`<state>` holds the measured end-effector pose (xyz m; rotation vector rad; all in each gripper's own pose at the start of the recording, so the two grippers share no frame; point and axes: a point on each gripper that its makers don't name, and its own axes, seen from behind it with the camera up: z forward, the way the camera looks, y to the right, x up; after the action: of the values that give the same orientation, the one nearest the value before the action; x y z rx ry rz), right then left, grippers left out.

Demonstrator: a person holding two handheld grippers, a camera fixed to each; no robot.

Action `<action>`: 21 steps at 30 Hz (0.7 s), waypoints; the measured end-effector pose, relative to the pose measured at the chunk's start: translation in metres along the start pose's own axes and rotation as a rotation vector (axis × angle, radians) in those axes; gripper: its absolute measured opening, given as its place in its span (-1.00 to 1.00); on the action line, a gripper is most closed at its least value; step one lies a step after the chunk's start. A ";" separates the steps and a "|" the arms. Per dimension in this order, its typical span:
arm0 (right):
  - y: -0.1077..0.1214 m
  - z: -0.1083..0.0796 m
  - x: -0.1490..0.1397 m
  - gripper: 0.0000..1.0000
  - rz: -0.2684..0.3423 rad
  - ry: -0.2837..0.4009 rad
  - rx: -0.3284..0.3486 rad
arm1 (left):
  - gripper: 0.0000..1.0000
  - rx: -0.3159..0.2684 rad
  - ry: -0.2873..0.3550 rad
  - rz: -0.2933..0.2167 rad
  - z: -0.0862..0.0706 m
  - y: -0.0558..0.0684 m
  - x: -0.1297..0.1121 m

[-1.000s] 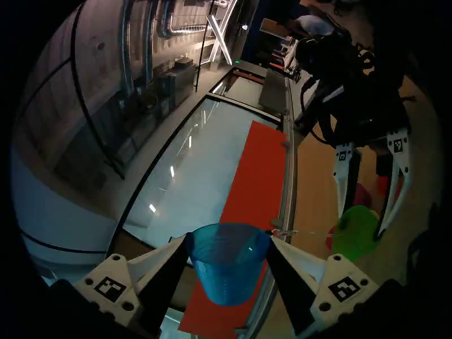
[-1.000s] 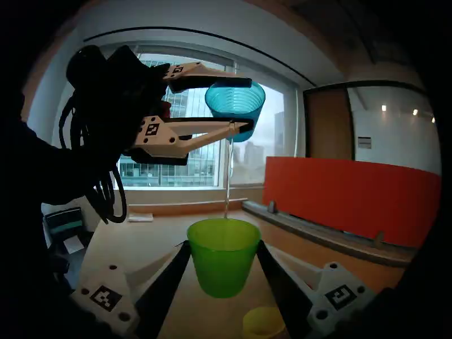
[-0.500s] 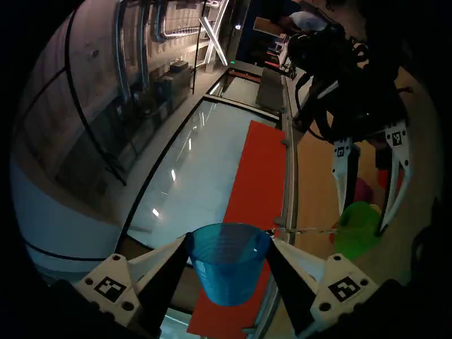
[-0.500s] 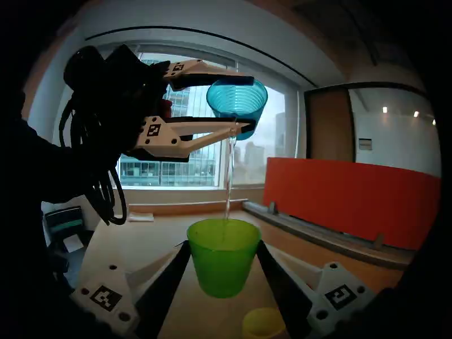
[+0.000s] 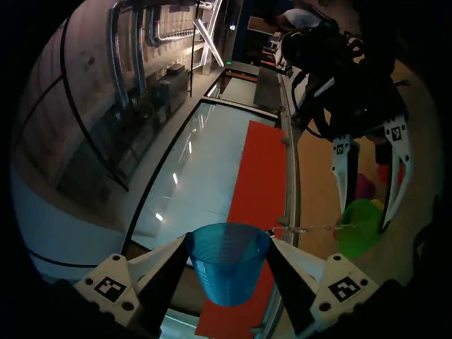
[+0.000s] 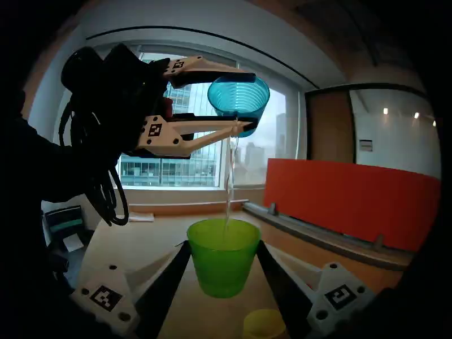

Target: Pour water

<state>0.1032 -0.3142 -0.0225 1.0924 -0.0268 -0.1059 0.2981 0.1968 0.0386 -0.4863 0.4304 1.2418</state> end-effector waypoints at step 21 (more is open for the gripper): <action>0.001 -0.001 0.000 0.76 -0.004 0.004 -0.003 | 0.78 -0.001 0.005 0.092 -0.001 -0.001 0.006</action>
<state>0.1030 -0.3129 -0.0216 1.0897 -0.0203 -0.1074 0.3001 0.2007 0.0350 -0.4750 0.4600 1.3301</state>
